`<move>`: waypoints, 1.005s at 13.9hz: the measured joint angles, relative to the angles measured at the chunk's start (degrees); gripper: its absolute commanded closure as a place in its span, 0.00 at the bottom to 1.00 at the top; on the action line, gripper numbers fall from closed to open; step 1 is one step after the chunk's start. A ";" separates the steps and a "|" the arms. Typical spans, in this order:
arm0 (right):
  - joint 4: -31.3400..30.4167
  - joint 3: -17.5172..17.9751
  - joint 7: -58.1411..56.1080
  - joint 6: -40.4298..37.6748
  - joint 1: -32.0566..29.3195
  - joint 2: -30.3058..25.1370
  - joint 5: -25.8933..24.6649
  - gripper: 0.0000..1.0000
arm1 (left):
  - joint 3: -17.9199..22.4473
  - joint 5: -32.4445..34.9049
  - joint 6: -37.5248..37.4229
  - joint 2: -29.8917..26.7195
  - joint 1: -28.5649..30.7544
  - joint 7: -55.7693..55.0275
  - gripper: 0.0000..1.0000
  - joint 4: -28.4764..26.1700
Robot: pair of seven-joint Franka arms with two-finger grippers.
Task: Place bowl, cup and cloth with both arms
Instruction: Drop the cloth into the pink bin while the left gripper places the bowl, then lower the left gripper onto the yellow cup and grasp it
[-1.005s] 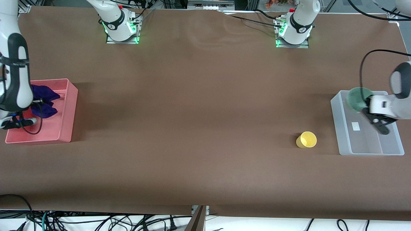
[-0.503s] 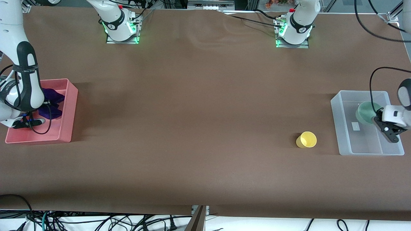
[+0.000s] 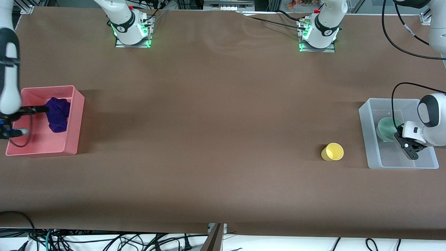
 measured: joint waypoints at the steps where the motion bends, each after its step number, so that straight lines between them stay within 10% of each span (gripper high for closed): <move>1: 1.52 0.47 -0.02 -1.97 0.86 -2.04 0.18 0.00 | 0.00 0.00 0.00 0.00 0.01 0.02 0.00 0.20; 9: 2.55 16.53 19.62 -7.61 3.03 -13.31 0.31 0.00 | -7.99 0.00 -8.09 -6.99 -0.05 -0.72 0.00 4.16; 14: 2.61 21.84 22.01 -7.97 3.15 -19.56 -0.82 0.00 | -15.12 -1.51 -11.79 -8.37 -4.33 -22.90 0.00 5.06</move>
